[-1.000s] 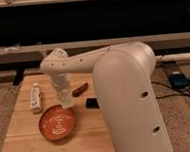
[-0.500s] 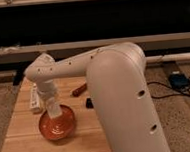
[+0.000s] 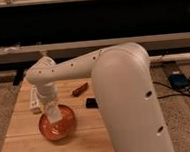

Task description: Place the white sponge in the ceramic bowl

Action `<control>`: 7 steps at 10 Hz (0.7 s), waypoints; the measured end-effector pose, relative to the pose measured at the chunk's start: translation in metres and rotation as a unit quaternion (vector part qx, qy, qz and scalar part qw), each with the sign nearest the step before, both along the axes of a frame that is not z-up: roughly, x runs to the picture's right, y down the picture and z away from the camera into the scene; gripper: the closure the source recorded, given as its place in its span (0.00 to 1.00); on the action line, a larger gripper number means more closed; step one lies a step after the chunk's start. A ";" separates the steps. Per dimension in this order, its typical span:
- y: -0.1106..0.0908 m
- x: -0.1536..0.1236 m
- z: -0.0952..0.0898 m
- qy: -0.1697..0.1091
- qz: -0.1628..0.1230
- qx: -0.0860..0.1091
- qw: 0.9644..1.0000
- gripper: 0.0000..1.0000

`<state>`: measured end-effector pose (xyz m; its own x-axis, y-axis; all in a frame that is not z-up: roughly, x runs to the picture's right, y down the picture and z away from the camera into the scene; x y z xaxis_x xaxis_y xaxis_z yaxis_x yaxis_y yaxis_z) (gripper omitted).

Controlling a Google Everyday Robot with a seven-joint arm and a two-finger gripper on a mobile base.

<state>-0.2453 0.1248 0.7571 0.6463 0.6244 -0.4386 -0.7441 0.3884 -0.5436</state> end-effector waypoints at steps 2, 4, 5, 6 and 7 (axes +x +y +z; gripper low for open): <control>-0.003 0.002 -0.004 -0.005 0.002 0.002 1.000 0.20; -0.008 0.002 -0.007 -0.014 0.002 0.000 1.000 0.20; -0.010 0.002 -0.008 -0.021 0.002 -0.001 1.000 0.20; -0.013 0.003 -0.009 -0.026 0.004 -0.002 1.000 0.20; -0.013 0.005 -0.009 -0.025 0.004 -0.003 1.000 0.20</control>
<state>-0.2407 0.1116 0.7479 0.6630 0.6266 -0.4096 -0.7185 0.3789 -0.5833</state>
